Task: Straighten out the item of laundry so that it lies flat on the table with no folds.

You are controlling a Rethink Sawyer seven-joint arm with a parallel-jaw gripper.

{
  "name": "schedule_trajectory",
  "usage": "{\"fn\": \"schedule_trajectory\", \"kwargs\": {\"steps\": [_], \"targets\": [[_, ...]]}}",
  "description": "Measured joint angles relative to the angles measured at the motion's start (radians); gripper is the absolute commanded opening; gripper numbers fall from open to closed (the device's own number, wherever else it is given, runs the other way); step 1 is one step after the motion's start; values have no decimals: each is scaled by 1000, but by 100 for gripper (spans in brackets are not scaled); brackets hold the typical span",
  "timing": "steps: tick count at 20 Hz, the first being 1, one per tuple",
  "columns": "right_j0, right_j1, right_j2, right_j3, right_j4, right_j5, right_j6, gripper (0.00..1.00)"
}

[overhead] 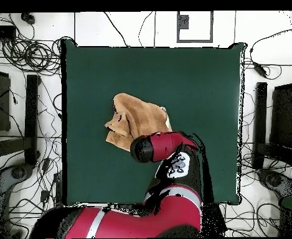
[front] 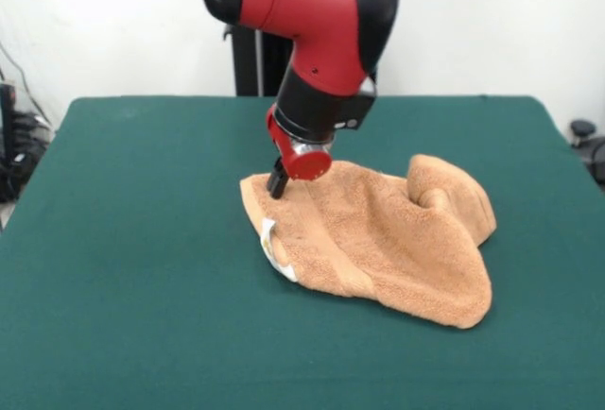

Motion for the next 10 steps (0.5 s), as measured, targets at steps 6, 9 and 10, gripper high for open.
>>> {"fn": "schedule_trajectory", "kwargs": {"steps": [6,9,10], "targets": [[-16,-8,10,8,-21,-15,0,0],[-32,-12,16,10,-30,-22,0,0],[-36,-13,18,11,-35,-25,0,0]]}}
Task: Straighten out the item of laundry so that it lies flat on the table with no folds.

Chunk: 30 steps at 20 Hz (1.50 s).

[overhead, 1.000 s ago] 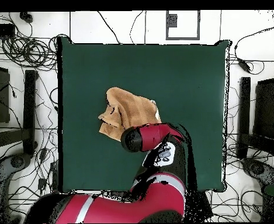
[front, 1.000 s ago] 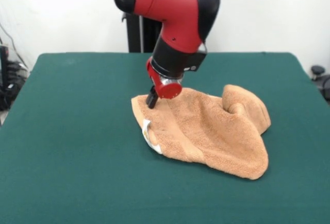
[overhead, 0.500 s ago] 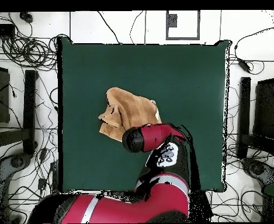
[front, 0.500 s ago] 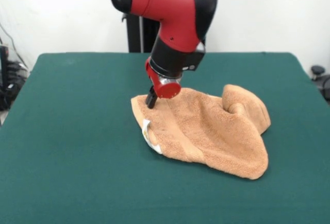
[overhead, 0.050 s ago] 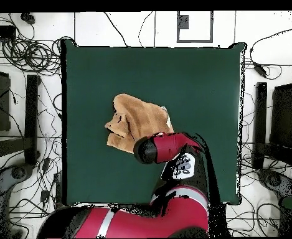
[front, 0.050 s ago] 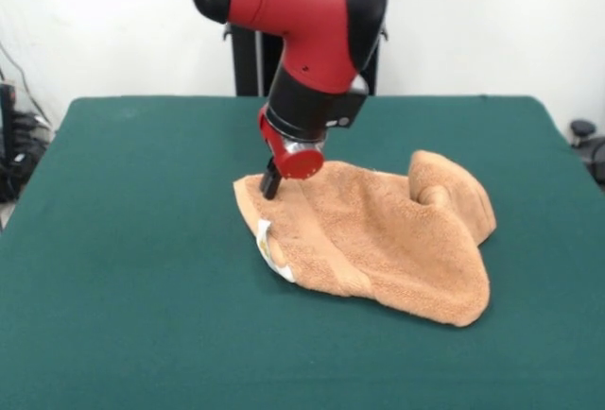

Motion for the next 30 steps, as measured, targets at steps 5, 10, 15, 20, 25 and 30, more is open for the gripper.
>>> {"fn": "schedule_trajectory", "kwargs": {"steps": [5,10,15,20,25,30], "targets": [[-23,-10,15,11,-19,-18,0,0],[-40,-20,30,24,-32,-31,0,0],[-50,-27,33,40,-35,-55,0,0],[-50,-36,33,61,-61,-75,0,0],[-63,-53,31,106,-117,-76,0,0],[-87,-53,30,149,-164,-76,0,0]]}}
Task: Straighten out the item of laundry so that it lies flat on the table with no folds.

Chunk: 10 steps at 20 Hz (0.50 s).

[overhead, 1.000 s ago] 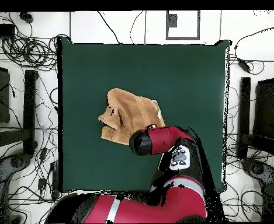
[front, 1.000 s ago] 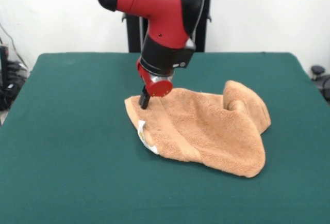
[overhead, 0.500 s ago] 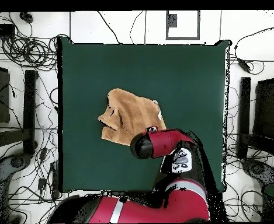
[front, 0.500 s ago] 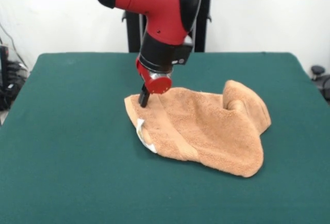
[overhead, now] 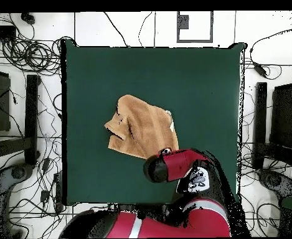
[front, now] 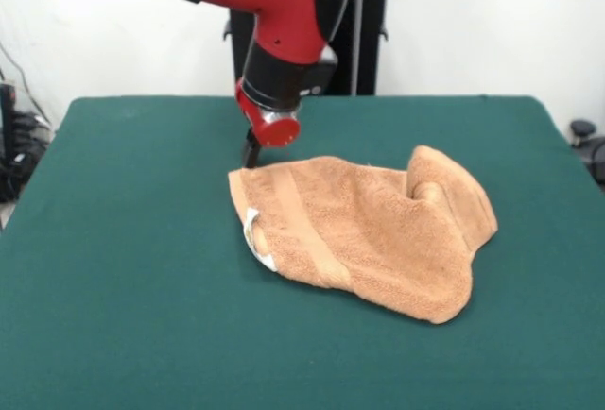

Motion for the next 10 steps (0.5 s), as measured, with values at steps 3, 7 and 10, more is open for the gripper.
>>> {"fn": "schedule_trajectory", "kwargs": {"steps": [3,7,10], "targets": [[-23,1,-1,39,-32,0,0,0],[-31,5,-5,62,-53,-10,0,0],[-14,10,-18,62,-57,-27,0,0]]}}
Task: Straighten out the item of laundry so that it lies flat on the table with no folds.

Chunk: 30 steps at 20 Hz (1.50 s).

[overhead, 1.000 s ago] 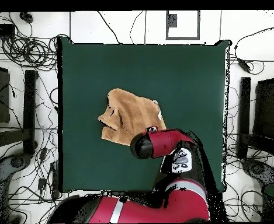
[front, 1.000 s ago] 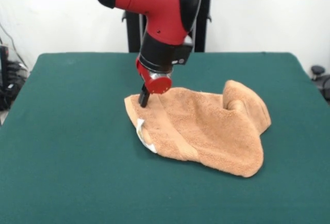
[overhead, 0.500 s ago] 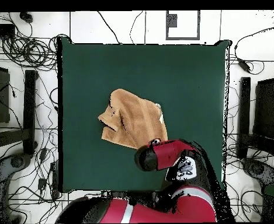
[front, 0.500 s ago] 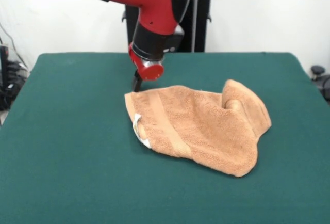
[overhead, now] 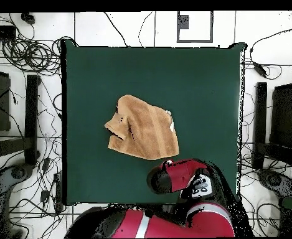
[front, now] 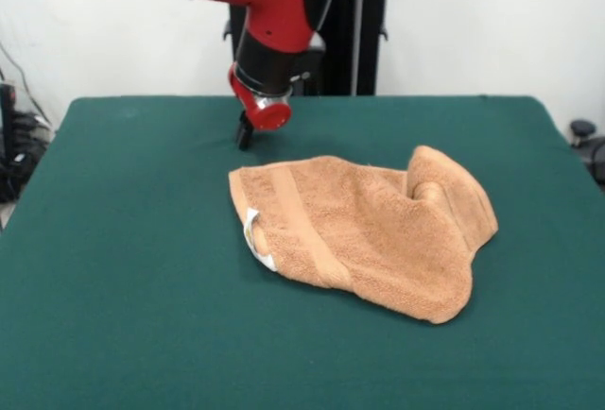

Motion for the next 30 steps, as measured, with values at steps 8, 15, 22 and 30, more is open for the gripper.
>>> {"fn": "schedule_trajectory", "kwargs": {"steps": [8,15,22,30], "targets": [[37,7,-15,-1,0,-7,0,0],[24,-1,-18,4,0,46,0,100],[-30,-12,21,4,9,102,0,100],[-81,-48,76,2,12,128,0,100]]}}
